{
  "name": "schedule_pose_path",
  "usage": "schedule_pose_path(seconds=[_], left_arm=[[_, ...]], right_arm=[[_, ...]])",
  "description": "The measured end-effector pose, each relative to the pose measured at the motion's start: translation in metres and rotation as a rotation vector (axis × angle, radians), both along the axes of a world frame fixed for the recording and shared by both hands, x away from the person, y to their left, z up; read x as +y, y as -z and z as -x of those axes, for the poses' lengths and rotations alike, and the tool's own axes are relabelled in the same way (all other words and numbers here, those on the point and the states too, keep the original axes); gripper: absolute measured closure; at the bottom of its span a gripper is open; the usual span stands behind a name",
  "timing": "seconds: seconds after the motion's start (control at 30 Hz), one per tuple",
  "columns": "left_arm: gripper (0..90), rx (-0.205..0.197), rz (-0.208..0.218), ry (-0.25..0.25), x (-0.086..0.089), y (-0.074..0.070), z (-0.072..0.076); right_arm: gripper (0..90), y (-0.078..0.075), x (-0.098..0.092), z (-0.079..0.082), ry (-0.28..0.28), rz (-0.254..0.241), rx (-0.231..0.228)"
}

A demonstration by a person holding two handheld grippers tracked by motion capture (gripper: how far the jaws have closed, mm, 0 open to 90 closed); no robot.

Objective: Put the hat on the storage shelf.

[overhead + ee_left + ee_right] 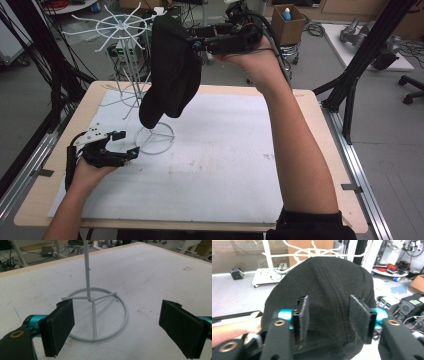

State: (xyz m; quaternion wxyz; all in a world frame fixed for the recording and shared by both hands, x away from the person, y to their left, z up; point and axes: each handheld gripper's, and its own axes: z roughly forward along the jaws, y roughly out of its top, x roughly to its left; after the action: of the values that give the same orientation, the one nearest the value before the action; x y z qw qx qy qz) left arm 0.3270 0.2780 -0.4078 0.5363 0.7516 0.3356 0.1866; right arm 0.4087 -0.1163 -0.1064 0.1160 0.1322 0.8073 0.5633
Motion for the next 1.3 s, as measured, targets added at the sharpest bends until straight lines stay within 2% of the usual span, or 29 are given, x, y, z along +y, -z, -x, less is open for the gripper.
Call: schedule_pose_path(seconds=[0.17,0.43,0.73,1.07,1.3], left_arm=[[13.4,-0.003,-0.001,0.0,0.0,-0.001,0.0],[13.4,-0.002,-0.001,0.002,-0.001,-0.001,0.001],[13.3,-0.006,0.001,0.003,-0.001,-0.002,0.001],[13.3,-0.005,0.008,0.017,-0.001,-0.003,0.001],[13.2,-0.01,0.013,0.023,-0.002,-0.004,0.001]], right_arm=[[39.9,0.003,-0.007,0.01,0.021,0.005,-0.032],[34.3,0.012,-0.022,0.022,0.048,0.039,-0.053],[29.8,0.029,-0.044,0.037,0.077,0.034,-0.068],[26.3,0.069,-0.074,0.055,0.111,0.019,-0.027],[21.9,0.106,-0.091,0.066,0.135,-0.027,0.021]])
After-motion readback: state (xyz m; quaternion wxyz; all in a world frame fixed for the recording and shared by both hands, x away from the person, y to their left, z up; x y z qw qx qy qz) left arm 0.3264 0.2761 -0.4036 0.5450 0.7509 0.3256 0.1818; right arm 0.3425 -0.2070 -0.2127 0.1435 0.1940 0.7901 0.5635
